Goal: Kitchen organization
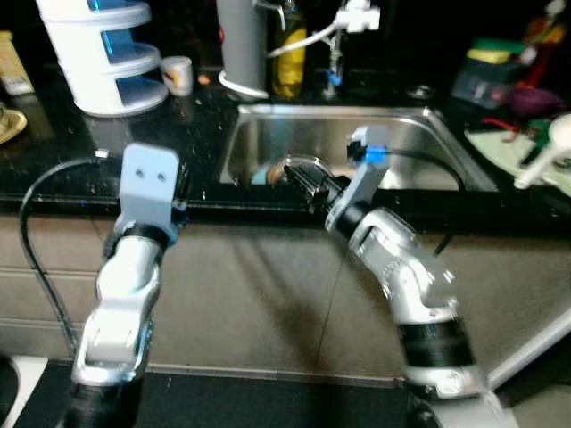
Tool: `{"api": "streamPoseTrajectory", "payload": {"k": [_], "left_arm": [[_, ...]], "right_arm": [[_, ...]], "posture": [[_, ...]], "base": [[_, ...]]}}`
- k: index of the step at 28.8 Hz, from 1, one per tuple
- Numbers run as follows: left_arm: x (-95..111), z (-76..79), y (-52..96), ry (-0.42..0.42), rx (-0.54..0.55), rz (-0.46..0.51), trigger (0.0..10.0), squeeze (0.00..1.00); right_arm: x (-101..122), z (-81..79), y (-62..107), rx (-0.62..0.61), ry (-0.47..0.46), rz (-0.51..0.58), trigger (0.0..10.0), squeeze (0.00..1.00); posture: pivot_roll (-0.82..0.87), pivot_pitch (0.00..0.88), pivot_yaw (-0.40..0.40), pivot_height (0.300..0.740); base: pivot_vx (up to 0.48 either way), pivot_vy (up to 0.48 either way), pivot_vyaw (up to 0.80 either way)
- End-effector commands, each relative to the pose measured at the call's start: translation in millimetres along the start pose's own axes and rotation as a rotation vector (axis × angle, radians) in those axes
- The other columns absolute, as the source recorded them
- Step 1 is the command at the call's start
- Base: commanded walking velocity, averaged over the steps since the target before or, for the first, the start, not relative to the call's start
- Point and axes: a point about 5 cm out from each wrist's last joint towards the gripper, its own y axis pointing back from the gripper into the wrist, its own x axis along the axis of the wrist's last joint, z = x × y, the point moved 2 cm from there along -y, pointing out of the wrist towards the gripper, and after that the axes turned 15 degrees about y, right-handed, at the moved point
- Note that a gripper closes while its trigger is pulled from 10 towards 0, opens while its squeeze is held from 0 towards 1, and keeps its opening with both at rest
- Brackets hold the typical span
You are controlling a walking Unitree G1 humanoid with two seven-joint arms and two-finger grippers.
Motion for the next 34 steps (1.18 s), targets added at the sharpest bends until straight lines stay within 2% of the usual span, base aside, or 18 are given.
{"api": "streamPoseTrajectory", "payload": {"k": [1, 10, 13, 17, 22, 25, 26, 28, 30, 31, 32, 33, 34], "left_arm": [[-2.0, -5.4, 2.2, 0.004, 0.012, -0.006, 10.0, 0.0], [-12.0, -9.1, 4.3, 0.086, 0.041, -0.057, 10.0, 0.0], [-20.6, -9.0, 5.7, 0.183, 0.049, -0.111, 10.0, 0.0], [-24.2, -8.1, 8.0, 0.192, 0.037, -0.121, 10.0, 0.0], [-30.0, -14.1, 15.5, 0.231, 0.061, -0.107, 10.0, 0.0], [-34.1, -15.1, 25.3, 0.172, 0.042, -0.095, 10.0, 0.0], [-34.1, -15.1, 25.3, 0.172, 0.042, -0.095, 10.0, 0.0], [-40.3, -10.7, 35.7, 0.116, 0.006, -0.111, 10.0, 0.0], [-47.5, -7.8, 46.1, 0.116, -0.001, -0.136, 10.0, 0.0], [-47.5, -7.8, 46.1, 0.116, -0.001, -0.136, 10.0, 0.0], [-51.6, -5.7, 53.0, 0.152, 0.015, -0.149, 10.0, 0.0], [-51.6, -5.7, 53.0, 0.152, 0.015, -0.149, 10.0, 0.0], [-54.8, -0.7, 59.0, 0.196, 0.017, -0.164, 10.0, 0.0]], "right_arm": [[1.5, -12.8, -3.7, 0.054, 0.012, 0.006, 10.0, 0.0], [-0.8, -18.0, -1.3, 0.096, 0.076, -0.006, 10.0, 0.0], [0.1, -20.5, -2.0, 0.113, 0.106, -0.006, 10.0, 0.0], [-0.9, -26.4, -1.3, 0.153, 0.131, -0.011, 10.0, 0.0], [-2.9, -34.1, 0.3, 0.19, 0.169, -0.012, 10.0, 0.0], [-7.0, -27.5, 6.1, 0.15, 0.23, -0.002, 10.0, 0.0], [-7.0, -27.5, 6.1, 0.15, 0.23, -0.002, 10.0, 0.0], [-9.2, -22.7, 13.2, 0.118, 0.24, 0.01, 10.0, 0.0], [-10.6, -19.8, 20.9, 0.085, 0.237, 0.022, 10.0, 0.0], [-10.6, -19.8, 20.9, 0.085, 0.237, 0.022, 10.0, 0.0], [-13.0, -19.0, 26.1, 0.054, 0.237, 0.024, 10.0, 0.0], [-13.0, -19.0, 26.1, 0.054, 0.237, 0.024, 10.0, 0.0], [-14.7, -19.4, 30.4, 0.029, 0.23, 0.028, 10.0, 0.0]], "posture": [[0.03, 0.0, -0.029, 0.74], [0.03, 0.0, -0.028, 0.74], [0.03, 0.0, -0.028, 0.74], [0.03, 0.0, -0.029, 0.74], [0.03, 0.0, -0.029, 0.74], [0.04, 0.0, -0.032, 0.74], [0.04, 0.0, -0.032, 0.74], [0.04, 0.0, -0.033, 0.74], [0.04, 0.0, -0.032, 0.74], [0.04, 0.0, -0.032, 0.74], [0.04, 0.0, -0.031, 0.74], [0.04, 0.0, -0.031, 0.74], [0.04, 0.0, -0.031, 0.74]], "base": [[0.0, 0.0, 0.78], [0.0, 0.0, 0.78], [0.0, 0.0, 0.78], [0.0, 0.0, 0.79], [0.0, 0.0, 0.78], [0.0, 0.0, 0.78], [0.0, 0.0, 0.78], [0.0, 0.0, 0.78], [0.0, 0.0, 0.78], [0.0, 0.0, 0.78], [0.0, 0.0, 0.72], [0.0, 0.0, 0.72], [0.0, 0.0, 0.73]]}}
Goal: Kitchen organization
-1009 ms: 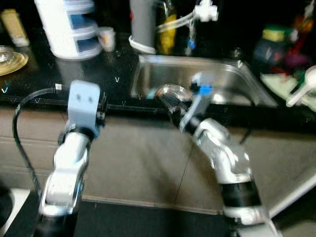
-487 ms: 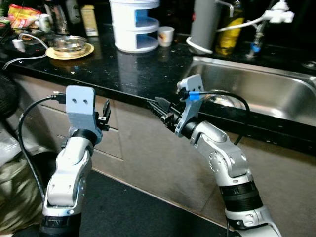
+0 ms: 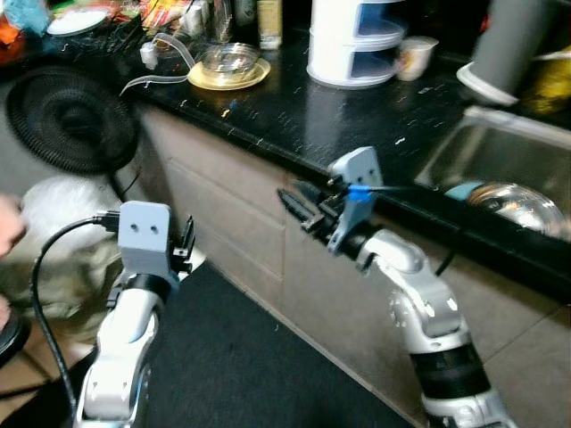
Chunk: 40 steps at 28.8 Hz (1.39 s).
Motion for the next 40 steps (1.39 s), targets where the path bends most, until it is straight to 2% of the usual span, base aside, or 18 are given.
{"api": "streamPoseTrajectory", "payload": {"k": [1, 2, 3, 4, 8, 16, 22, 29, 33, 37, 40], "left_arm": [[-5.1, 10.8, 11.4, 0.062, -0.018, -0.009, 10.0, 0.0], [-5.1, 10.8, 11.4, 0.062, -0.018, -0.009, 10.0, 0.0], [-9.3, 19.5, 16.9, 0.074, -0.04, -0.023, 10.0, 0.0], [-8.8, 26.9, 20.8, 0.05, -0.068, -0.012, 10.0, 0.0], [-10.4, 27.8, 20.9, 0.059, -0.08, -0.022, 10.0, 0.0], [-11.0, 42.1, 24.8, 0.028, -0.15, -0.018, 10.0, 0.0], [-9.6, 44.3, 25.2, 0.034, -0.132, -0.007, 10.0, 0.0], [-8.8, 44.0, 25.2, 0.039, -0.141, -0.001, 10.0, 0.0], [-9.4, 42.8, 24.9, 0.04, -0.142, -0.003, 10.0, 0.0], [-9.3, 42.3, 24.6, 0.046, -0.138, -0.002, 10.0, 0.0], [-6.3, 45.4, 25.7, 0.058, -0.142, 0.004, 10.0, 0.0]], "right_arm": [[6.0, -1.4, 7.7, -0.053, 0.014, 0.036, 10.0, 0.0], [6.0, -1.4, 7.7, -0.053, 0.014, 0.036, 10.0, 0.0], [5.3, -2.2, 11.2, -0.071, 0.013, 0.034, 10.0, 0.0], [5.1, -2.6, 15.1, -0.091, 0.032, 0.032, 10.0, 0.0], [4.7, -8.2, 19.3, -0.088, 0.059, 0.031, 10.0, 0.0], [0.9, -12.5, 21.3, -0.067, 0.069, 0.02, 10.0, 0.0], [2.1, -11.0, 21.9, -0.058, 0.088, 0.023, 10.0, 0.0], [4.7, -13.6, 20.5, -0.042, 0.116, 0.03, 10.0, 0.0], [5.6, -9.9, 19.0, -0.06, 0.092, 0.033, 10.0, 0.0], [12.9, 1.9, 18.3, -0.094, 0.052, 0.059, 10.0, 0.0], [17.7, 2.6, 18.8, -0.089, 0.067, 0.07, 10.0, 0.0]], "posture": [[0.04, 0.0, -0.029, 0.74], [0.04, 0.0, -0.029, 0.74], [0.04, 0.0, -0.028, 0.74], [0.04, 0.0, -0.03, 0.74], [0.04, 0.0, -0.036, 0.74], [0.05, 0.0, -0.04, 0.74], [0.05, 0.0, -0.055, 0.74], [0.05, 0.0, -0.052, 0.74], [0.05, 0.0, -0.048, 0.74], [0.06, 0.0, -0.049, 0.74], [0.06, 0.0, -0.051, 0.74]], "base": [[0.0, 0.0, 0.73], [0.0, 0.0, 0.73], [0.0, 0.0, 0.73], [0.0, 0.0, 0.73], [0.0, 0.0, 0.73], [0.0, 0.0, 0.72], [0.0, 0.0, 0.72], [0.0, 0.0, 0.0], [0.261, 0.0, 0.0], [0.295, 0.0, 0.0], [0.312, 0.0, 0.0]]}}
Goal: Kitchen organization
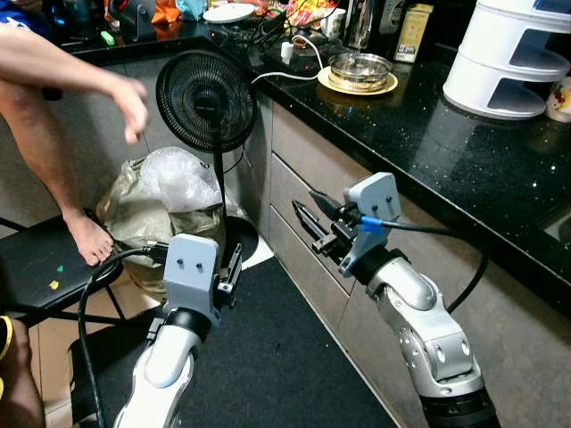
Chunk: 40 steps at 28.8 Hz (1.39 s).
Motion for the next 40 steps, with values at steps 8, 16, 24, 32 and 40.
{"api": "streamPoseTrajectory", "payload": {"k": [8, 16, 24, 32, 40], "left_arm": [[-3.3, 10.9, 7.7, 0.016, -0.024, -0.022, 10.0, 0.0], [-3.8, 6.5, 4.0, 0.049, -0.019, -0.03, 10.0, 0.0], [-4.1, 7.0, 3.1, 0.054, -0.03, -0.041, 10.0, 0.0], [-6.3, 4.3, 2.3, 0.042, -0.029, -0.053, 10.0, 0.0], [-9.2, 0.5, 6.6, 0.023, -0.016, -0.066, 10.0, 0.0]], "right_arm": [[-8.0, 4.0, 14.9, 0.008, 0.044, -0.05, 10.0, 0.0], [-39.2, -0.9, 24.5, 0.006, 0.06, -0.146, 10.0, 0.0], [-36.4, -4.6, 22.9, 0.041, 0.02, -0.132, 10.0, 0.0], [-37.4, -7.5, 16.3, 0.05, 0.013, -0.116, 10.0, 0.0], [-34.1, -13.8, 9.3, 0.08, -0.006, -0.076, 10.0, 0.0]], "posture": [[0.05, 0.0, -0.044, 0.74], [0.05, 0.0, -0.048, 0.74], [0.05, 0.0, -0.039, 0.74], [0.06, 0.0, -0.044, 0.74], [0.08, 0.0, -0.047, 0.74]], "base": [[0.33, 0.0, 0.0], [0.335, 0.0, 0.0], [0.338, 0.0, 0.0], [0.337, 0.0, 0.0], [0.337, 0.0, 0.63]]}}
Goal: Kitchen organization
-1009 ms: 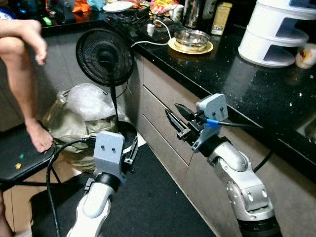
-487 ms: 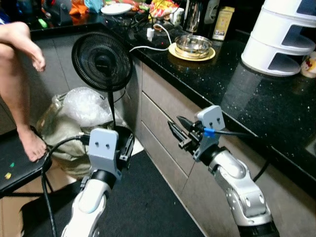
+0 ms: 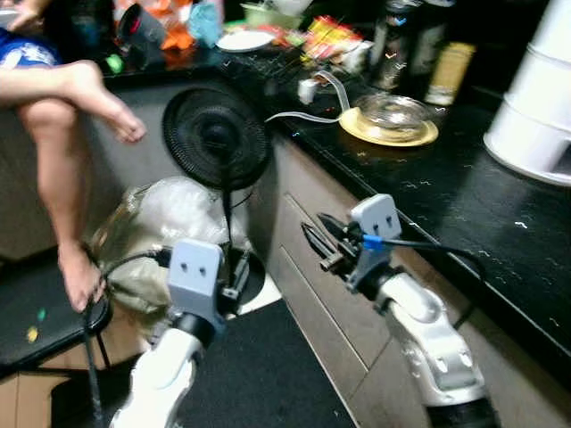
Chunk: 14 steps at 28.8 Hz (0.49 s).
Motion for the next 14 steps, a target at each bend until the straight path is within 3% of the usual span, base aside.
{"api": "streamPoseTrajectory", "payload": {"k": [1, 14], "left_arm": [[-4.9, 0.8, 1.7, -0.004, 0.002, -0.021, 10.0, 0.0], [-5.6, 2.8, 0.6, 0.004, 0.002, -0.017, 10.0, 0.0]], "right_arm": [[-2.4, 2.6, 0.5, -0.001, -0.002, 0.0, 10.0, 0.0], [-4.3, 0.9, 0.1, 0.031, -0.006, 0.001, 10.0, 0.0]], "posture": [[0.09, 0.0, -0.048, 0.74], [0.08, 0.0, -0.053, 0.74]], "base": [[0.337, 0.0, 0.0], [0.338, 0.0, 0.0]]}}
